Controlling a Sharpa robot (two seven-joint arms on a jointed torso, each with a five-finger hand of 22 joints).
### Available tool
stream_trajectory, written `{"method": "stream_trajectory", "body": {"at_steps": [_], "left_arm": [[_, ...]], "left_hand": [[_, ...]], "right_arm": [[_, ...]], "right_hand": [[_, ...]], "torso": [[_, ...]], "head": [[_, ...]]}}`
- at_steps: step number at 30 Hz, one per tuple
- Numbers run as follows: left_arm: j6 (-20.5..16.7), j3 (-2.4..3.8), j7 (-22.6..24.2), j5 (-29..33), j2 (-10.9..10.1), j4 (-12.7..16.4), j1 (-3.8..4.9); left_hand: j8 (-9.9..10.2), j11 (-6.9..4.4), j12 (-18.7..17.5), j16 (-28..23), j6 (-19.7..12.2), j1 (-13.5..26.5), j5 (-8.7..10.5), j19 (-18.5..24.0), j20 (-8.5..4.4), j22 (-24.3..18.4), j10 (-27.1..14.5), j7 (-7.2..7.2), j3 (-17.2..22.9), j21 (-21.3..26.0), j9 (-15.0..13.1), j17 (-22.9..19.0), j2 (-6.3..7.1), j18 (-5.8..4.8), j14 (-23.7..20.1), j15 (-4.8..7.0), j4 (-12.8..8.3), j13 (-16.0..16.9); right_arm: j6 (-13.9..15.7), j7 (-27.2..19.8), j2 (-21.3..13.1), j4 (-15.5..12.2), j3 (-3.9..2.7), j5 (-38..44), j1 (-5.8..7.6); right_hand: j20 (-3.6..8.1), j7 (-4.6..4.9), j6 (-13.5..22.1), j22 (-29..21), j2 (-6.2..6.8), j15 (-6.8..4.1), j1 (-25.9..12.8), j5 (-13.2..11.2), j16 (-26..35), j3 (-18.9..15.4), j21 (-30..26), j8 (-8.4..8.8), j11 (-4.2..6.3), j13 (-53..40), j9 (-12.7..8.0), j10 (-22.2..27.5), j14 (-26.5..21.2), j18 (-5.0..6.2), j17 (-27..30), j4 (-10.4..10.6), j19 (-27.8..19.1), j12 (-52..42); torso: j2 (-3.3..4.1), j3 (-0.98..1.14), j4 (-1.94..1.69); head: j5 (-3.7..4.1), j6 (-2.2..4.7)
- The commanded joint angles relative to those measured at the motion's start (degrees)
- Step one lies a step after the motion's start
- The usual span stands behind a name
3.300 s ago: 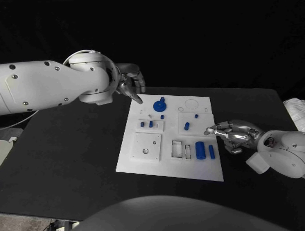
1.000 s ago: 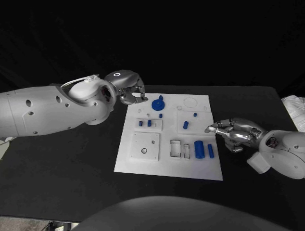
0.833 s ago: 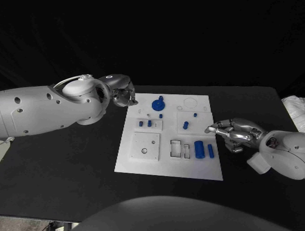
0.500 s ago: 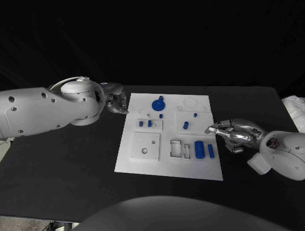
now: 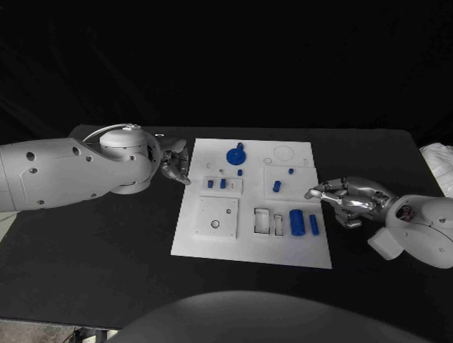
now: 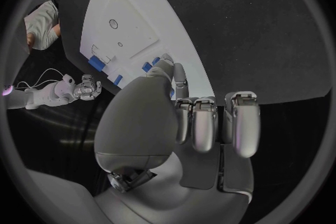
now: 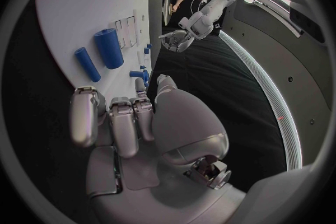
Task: Assemble the parts on the task board
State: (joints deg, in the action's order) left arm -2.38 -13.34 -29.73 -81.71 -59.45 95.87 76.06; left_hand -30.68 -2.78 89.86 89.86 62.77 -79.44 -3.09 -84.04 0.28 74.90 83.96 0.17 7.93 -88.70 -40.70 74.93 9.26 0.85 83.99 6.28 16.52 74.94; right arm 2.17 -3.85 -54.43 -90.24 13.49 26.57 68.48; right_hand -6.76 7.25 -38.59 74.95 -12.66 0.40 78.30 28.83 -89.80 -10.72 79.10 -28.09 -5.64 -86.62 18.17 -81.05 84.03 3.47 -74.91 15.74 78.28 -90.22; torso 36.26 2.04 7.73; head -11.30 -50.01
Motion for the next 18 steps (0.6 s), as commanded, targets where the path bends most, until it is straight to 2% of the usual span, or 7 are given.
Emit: {"method": "stream_trajectory", "body": {"at_steps": [1,4,11,18], "left_arm": [[0.35,0.02,0.46,-1.86,0.52,-0.19,-0.36],[-0.32,0.01,0.73,-1.96,0.85,-0.31,-0.66],[-1.16,0.01,1.21,-1.85,1.76,-0.62,-1.06],[-1.74,0.02,1.32,-1.70,2.66,-1.24,-1.59]], "left_hand": [[-1.25,-0.62,0.14,0.14,-0.73,0.99,0.24,-5.48,-0.57,14.75,6.04,-0.23,-0.84,-0.31,-1.42,15.07,-0.31,-0.59,6.01,0.58,0.07,15.06],[-2.40,-0.63,0.14,0.14,-1.10,2.41,0.29,-5.48,-0.66,14.76,6.04,-0.34,-1.67,-0.32,-2.75,15.07,-0.40,-0.59,6.01,0.67,0.21,15.06],[-4.12,-0.77,0.14,0.14,-1.73,7.13,0.32,-5.47,-0.82,14.75,6.04,-0.50,-3.51,-0.32,-4.91,15.07,-0.38,-0.59,6.01,0.78,0.36,15.06],[-4.49,-0.88,0.14,0.14,-2.02,7.74,0.31,-5.35,-0.87,14.67,6.04,-0.60,-3.57,-0.08,-5.49,15.07,-0.72,-0.53,6.01,0.83,0.35,15.06]], "right_arm": [[-0.77,-0.06,0.05,-0.04,0.00,0.46,-0.04],[-0.82,-0.06,0.09,-0.01,0.00,0.46,-0.04],[-0.84,0.03,0.17,0.20,0.01,0.47,-0.05],[-0.99,0.03,0.46,0.48,0.01,0.47,-0.05]], "right_hand": [[0.11,-0.11,0.34,10.70,-0.22,-0.28,0.59,0.38,-0.20,0.24,0.22,0.31,2.93,-3.38,-0.06,-8.95,5.97,-0.19,-15.09,-0.03,0.30,0.22],[0.11,-0.11,0.34,10.70,-0.22,-0.28,0.59,0.38,-0.20,0.24,0.22,0.31,2.93,-3.38,-0.06,-8.95,5.97,-0.19,-15.09,-0.03,0.30,0.22],[0.11,-0.11,0.33,10.71,-0.24,-0.28,0.62,0.41,-0.20,0.28,0.24,0.30,2.93,-3.38,-0.06,-8.95,5.97,-0.19,-15.09,-0.03,0.33,0.22],[0.11,-0.11,0.31,10.71,-0.23,-0.29,0.64,0.42,-0.20,0.31,0.23,0.29,2.93,-3.38,-0.06,-8.95,5.97,-0.19,-15.09,-0.03,0.32,0.22]], "torso": [[0.04,-0.04,0.09],[0.09,-0.06,0.21],[0.01,0.01,0.13],[0.05,-0.01,0.13]], "head": [[-0.14,0.01],[-0.20,0.01],[-0.21,0.01],[-0.15,0.01]]}}
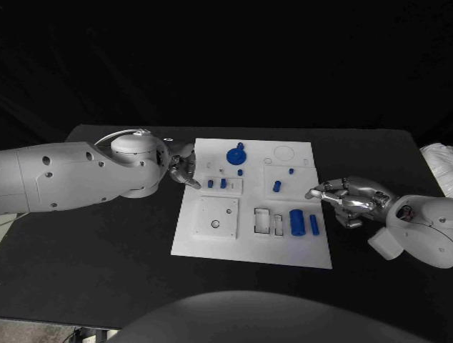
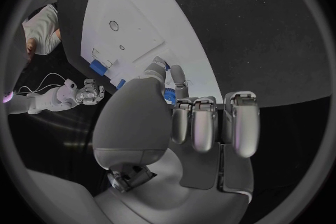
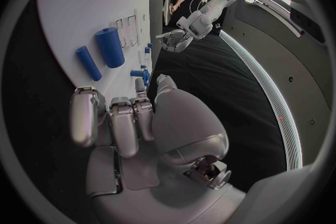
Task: Assemble the parts on the task board
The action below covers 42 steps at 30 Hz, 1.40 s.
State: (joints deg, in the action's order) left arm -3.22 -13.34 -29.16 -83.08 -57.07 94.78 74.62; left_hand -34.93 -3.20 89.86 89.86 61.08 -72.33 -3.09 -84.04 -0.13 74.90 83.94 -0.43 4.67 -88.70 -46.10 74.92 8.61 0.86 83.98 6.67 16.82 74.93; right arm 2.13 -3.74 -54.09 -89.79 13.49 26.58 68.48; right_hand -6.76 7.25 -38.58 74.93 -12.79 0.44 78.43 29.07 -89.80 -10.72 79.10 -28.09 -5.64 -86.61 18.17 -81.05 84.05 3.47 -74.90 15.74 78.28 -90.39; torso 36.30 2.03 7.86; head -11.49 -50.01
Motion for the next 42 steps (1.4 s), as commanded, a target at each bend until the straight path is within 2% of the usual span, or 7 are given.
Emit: {"method": "stream_trajectory", "body": {"at_steps": [1,12,20,25,42], "left_arm": [[-0.96,0.02,0.74,-0.32,0.39,-0.25,-0.21],[-2.09,0.02,0.86,-0.23,1.69,-1.55,-0.58],[-3.20,0.04,1.38,-0.01,2.66,-2.16,-1.16],[-4.00,0.05,1.71,0.32,3.09,-2.63,-1.43],[-5.46,0.07,1.65,1.55,3.64,-3.83,-1.57]], "left_hand": [[-0.25,-0.47,0.14,0.14,-0.34,0.63,0.31,-5.35,-0.46,14.67,6.06,0.00,-0.30,-0.07,-0.10,15.08,-0.08,-0.53,6.02,0.45,0.05,15.07],[-0.72,-0.61,0.14,0.14,-1.18,-0.19,0.17,-5.18,-0.46,14.54,6.06,-0.14,0.53,0.27,-1.10,15.08,-1.14,-0.44,6.02,0.45,-0.14,15.07],[-0.81,-0.62,0.14,0.14,-1.35,-0.30,0.12,-5.15,-0.44,14.52,6.06,-0.13,0.68,0.33,-1.30,15.08,-1.39,-0.42,6.02,0.43,-0.14,15.07],[-0.88,-0.62,0.14,0.14,-1.44,-0.29,0.08,-5.12,-0.43,14.50,6.06,-0.13,0.76,0.38,-1.44,15.08,-1.57,-0.41,6.02,0.42,-0.12,15.07],[-1.03,-0.65,0.14,0.14,-2.13,-0.27,0.01,-4.87,-0.29,14.32,6.06,-0.12,1.14,0.90,-2.06,15.08,-2.61,-0.27,6.02,0.24,-0.20,15.07]], "right_arm": [[-0.96,-0.08,0.15,0.06,0.01,0.45,-0.05],[-0.92,-0.10,0.26,0.18,0.01,0.45,-0.07],[-0.91,-0.11,0.30,0.27,0.01,0.45,-0.07],[-0.90,-0.08,0.27,0.29,0.01,0.45,-0.07],[-0.92,0.12,0.38,0.36,0.01,0.45,-0.08]], "right_hand": [[0.11,-0.11,0.31,10.72,-0.10,-0.33,0.50,0.18,-0.20,0.31,0.23,0.29,2.93,-3.39,-0.06,-8.95,5.95,-0.19,-15.10,-0.03,0.32,0.39],[0.11,-0.11,0.31,10.72,-0.10,-0.33,0.50,0.18,-0.20,0.31,0.23,0.29,2.93,-3.39,-0.06,-8.95,5.95,-0.19,-15.10,-0.03,0.32,0.39],[0.11,-0.11,0.31,10.72,-0.10,-0.33,0.50,0.18,-0.20,0.31,0.23,0.29,2.93,-3.39,-0.06,-8.95,5.95,-0.19,-15.10,-0.03,0.32,0.39],[0.11,-0.11,0.31,10.72,-0.10,-0.33,0.50,0.18,-0.20,0.31,0.23,0.29,2.93,-3.39,-0.06,-8.95,5.95,-0.19,-15.10,-0.03,0.32,0.39],[0.12,-0.10,0.29,10.70,-0.12,-0.33,0.61,0.26,-0.20,0.48,0.18,0.26,2.93,-3.39,-0.05,-8.95,5.95,-0.17,-15.10,-0.05,0.28,0.39]], "torso": [[0.01,0.02,0.00],[0.02,0.01,-0.03],[0.07,-0.03,-0.01],[0.05,0.02,-0.05],[-0.02,0.01,0.01]], "head": [[0.07,0.01],[0.08,0.01],[0.23,0.01],[0.35,0.01],[0.44,0.01]]}}
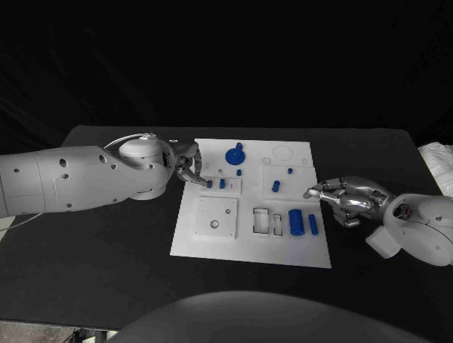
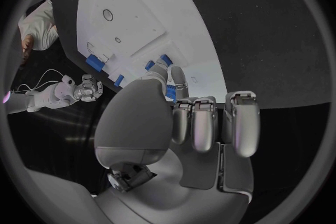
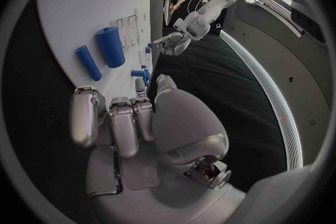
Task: Assemble the parts on the task board
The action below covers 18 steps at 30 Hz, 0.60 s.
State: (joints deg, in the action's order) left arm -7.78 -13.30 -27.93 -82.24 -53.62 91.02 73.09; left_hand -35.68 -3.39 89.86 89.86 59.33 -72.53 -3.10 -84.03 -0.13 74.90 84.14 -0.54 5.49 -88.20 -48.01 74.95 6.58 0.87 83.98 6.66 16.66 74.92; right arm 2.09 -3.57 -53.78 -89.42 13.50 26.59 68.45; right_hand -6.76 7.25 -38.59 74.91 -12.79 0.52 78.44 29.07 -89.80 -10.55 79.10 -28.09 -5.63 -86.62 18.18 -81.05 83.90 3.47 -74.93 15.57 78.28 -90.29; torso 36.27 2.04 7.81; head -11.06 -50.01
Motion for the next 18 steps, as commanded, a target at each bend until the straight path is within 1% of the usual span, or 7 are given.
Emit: {"method": "stream_trajectory", "body": {"at_steps": [1,12,18], "left_arm": [[-0.94,0.03,0.40,0.76,0.22,-0.12,-0.04],[-1.12,0.04,0.22,1.25,0.65,-0.65,-0.16],[-1.30,0.04,0.11,1.47,0.76,-0.87,-0.27]], "left_hand": [[-0.27,-0.46,0.14,0.14,-0.39,-0.07,0.02,-4.87,-0.30,14.32,5.86,-0.01,0.32,0.40,-0.15,15.05,-0.59,-0.28,6.02,0.25,-0.04,15.08],[-0.29,-0.47,0.14,0.14,-0.71,-0.24,0.00,-4.74,-0.24,14.23,5.86,-0.01,0.49,0.68,-0.39,15.05,-1.00,-0.21,6.02,0.19,-0.12,15.08],[-0.31,-0.47,0.14,0.14,-1.07,-0.60,-0.10,-4.63,-0.17,14.15,5.86,-0.01,0.70,0.90,-0.66,15.05,-1.45,-0.16,6.02,0.13,-0.25,15.08]], "right_arm": [[-0.89,-0.05,0.08,-0.01,0.00,0.44,-0.06],[-0.91,0.01,0.17,0.06,0.00,0.43,-0.08],[-0.90,0.08,0.17,0.09,0.00,0.42,-0.10]], "right_hand": [[0.12,-0.10,0.29,10.72,-0.12,-0.41,0.62,0.28,-0.20,0.33,0.18,0.26,2.93,-3.38,-0.06,-8.95,6.10,-0.17,-15.07,0.11,0.28,0.29],[0.12,-0.10,0.31,10.72,-0.16,-0.41,0.83,0.40,-0.20,0.57,0.18,0.26,2.93,-3.38,-0.06,-8.95,6.10,-0.17,-15.07,0.01,0.31,0.29],[0.12,-0.10,0.31,10.72,-0.16,-0.41,0.83,0.40,-0.20,0.57,0.18,0.26,2.93,-3.38,-0.06,-8.95,6.10,-0.17,-15.07,0.01,0.31,0.29]], "torso": [[0.01,-0.02,0.05],[0.01,0.00,0.01],[0.00,-0.01,0.02]], "head": [[0.04,0.01],[0.14,0.01],[0.16,0.01]]}}
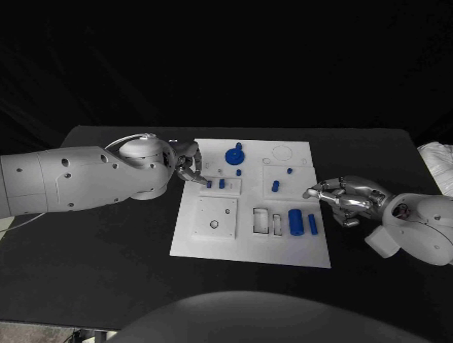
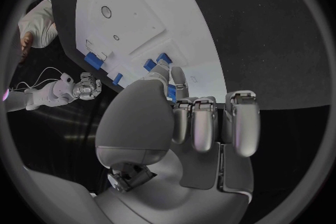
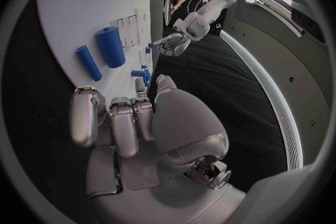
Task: Assemble the parts on the task board
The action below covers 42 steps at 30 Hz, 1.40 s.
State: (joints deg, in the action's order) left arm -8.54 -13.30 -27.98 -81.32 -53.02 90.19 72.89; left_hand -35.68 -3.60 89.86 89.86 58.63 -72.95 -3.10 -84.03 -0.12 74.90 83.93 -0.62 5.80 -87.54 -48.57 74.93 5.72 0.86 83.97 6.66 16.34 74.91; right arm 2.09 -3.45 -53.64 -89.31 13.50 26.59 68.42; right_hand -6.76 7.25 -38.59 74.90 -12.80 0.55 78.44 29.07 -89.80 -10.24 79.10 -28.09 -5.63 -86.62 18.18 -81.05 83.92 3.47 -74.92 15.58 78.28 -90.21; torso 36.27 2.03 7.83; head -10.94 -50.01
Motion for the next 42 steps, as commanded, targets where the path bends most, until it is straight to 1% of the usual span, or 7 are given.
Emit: {"method": "stream_trajectory", "body": {"at_steps": [1,6,16,28,32,38,42], "left_arm": [[-0.59,0.03,0.15,0.57,0.18,-0.07,-0.08],[-1.04,0.03,0.09,0.61,0.28,-0.28,-0.11],[-1.43,0.04,0.11,0.81,0.40,-0.41,-0.13],[-1.23,0.04,0.07,0.92,0.39,-0.59,-0.15],[-1.61,0.04,0.25,1.05,0.34,-0.62,-0.17],[-2.07,0.04,0.26,1.05,0.57,-0.75,-0.19],[-2.30,0.04,0.11,0.83,0.89,-1.15,-0.22]], "left_hand": [[-0.32,-0.26,0.14,0.14,-0.44,-0.31,-0.15,-4.62,-0.16,14.14,6.07,0.06,0.45,0.26,-0.16,15.07,-0.68,-0.14,6.03,0.12,0.03,15.09],[-0.35,-0.27,0.14,0.14,-0.80,-0.98,-0.72,-4.57,-0.10,14.10,6.07,0.06,0.75,0.38,-0.49,15.07,-1.16,-0.11,6.03,0.08,-0.14,15.09],[-0.29,-0.27,0.14,0.14,-1.15,-1.41,-1.29,-4.46,-0.05,14.02,6.07,0.08,0.96,0.62,-0.72,15.07,-1.61,-0.05,6.03,0.04,-0.17,15.09],[-0.14,-0.25,0.14,0.14,-1.59,-2.27,-2.09,-4.29,0.00,13.90,6.07,0.10,1.13,0.98,-0.96,15.07,-1.72,0.04,6.03,0.00,-0.51,15.09],[-0.10,-0.24,0.14,0.14,-1.66,-2.40,-2.31,-4.26,0.01,13.87,6.07,0.12,1.17,1.05,-1.00,15.07,-1.79,0.06,6.03,-0.02,-0.52,15.09],[0.09,-0.24,0.14,0.14,-1.97,-4.10,-4.12,-4.22,0.04,13.84,6.07,0.10,1.69,1.17,-1.29,15.07,-2.03,0.08,6.03,-0.03,-1.22,15.09],[0.15,-0.24,0.14,0.14,-1.99,-5.00,-4.42,-4.25,0.04,13.86,6.07,0.11,1.85,1.14,-1.39,15.07,-1.84,0.07,6.03,0.00,-1.70,15.09]], "right_arm": [[-0.91,-0.02,0.05,0.00,0.01,0.42,-0.07],[-0.93,0.03,0.10,0.07,0.01,0.42,-0.08],[-0.97,0.09,0.12,0.09,0.01,0.42,-0.11],[-0.98,0.04,0.19,0.24,0.01,0.41,-0.18],[-0.97,0.03,0.18,0.26,0.01,0.41,-0.20],[-1.00,0.02,0.23,0.26,0.01,0.41,-0.22],[-1.03,0.01,0.24,0.27,0.01,0.40,-0.23]], "right_hand": [[0.12,-0.10,0.32,10.73,-0.16,-0.45,0.83,0.40,-0.20,0.25,0.18,0.26,2.94,-3.38,-0.06,-8.95,6.08,-0.18,-15.08,0.00,0.31,0.21],[0.12,-0.10,0.32,10.73,-0.16,-0.45,0.83,0.40,-0.20,0.25,0.18,0.26,2.94,-3.38,-0.06,-8.95,6.08,-0.18,-15.08,0.00,0.31,0.21],[0.13,-0.09,0.33,10.71,-0.17,-0.45,0.94,0.47,-0.20,0.37,0.14,0.27,2.94,-3.38,-0.06,-8.95,6.08,-0.16,-15.08,-0.05,0.26,0.21],[0.13,-0.08,0.36,10.71,-0.18,-0.45,1.01,0.51,-0.20,0.46,0.14,0.28,2.93,-3.38,-0.06,-8.95,6.08,-0.16,-15.08,-0.09,0.27,0.21],[0.13,-0.08,0.36,10.71,-0.18,-0.45,1.01,0.51,-0.20,0.46,0.14,0.28,2.93,-3.38,-0.06,-8.95,6.08,-0.16,-15.08,-0.09,0.27,0.21],[0.13,-0.08,0.36,10.71,-0.18,-0.45,1.01,0.51,-0.20,0.46,0.14,0.28,2.93,-3.38,-0.06,-8.95,6.08,-0.16,-15.08,-0.09,0.27,0.21],[0.13,-0.08,0.36,10.71,-0.18,-0.45,1.01,0.51,-0.20,0.46,0.14,0.28,2.93,-3.38,-0.06,-8.95,6.08,-0.16,-15.08,-0.09,0.27,0.21]], "torso": [[0.00,0.01,-0.01],[0.02,-0.01,-0.01],[0.03,0.03,-0.05],[-0.03,0.00,-0.06],[0.00,0.01,-0.08],[0.00,0.03,-0.10],[-0.01,0.01,-0.08]], "head": [[0.05,0.01],[0.13,0.01],[0.16,0.01],[0.19,0.01],[0.16,0.01],[0.04,0.01],[-0.05,0.01]]}}
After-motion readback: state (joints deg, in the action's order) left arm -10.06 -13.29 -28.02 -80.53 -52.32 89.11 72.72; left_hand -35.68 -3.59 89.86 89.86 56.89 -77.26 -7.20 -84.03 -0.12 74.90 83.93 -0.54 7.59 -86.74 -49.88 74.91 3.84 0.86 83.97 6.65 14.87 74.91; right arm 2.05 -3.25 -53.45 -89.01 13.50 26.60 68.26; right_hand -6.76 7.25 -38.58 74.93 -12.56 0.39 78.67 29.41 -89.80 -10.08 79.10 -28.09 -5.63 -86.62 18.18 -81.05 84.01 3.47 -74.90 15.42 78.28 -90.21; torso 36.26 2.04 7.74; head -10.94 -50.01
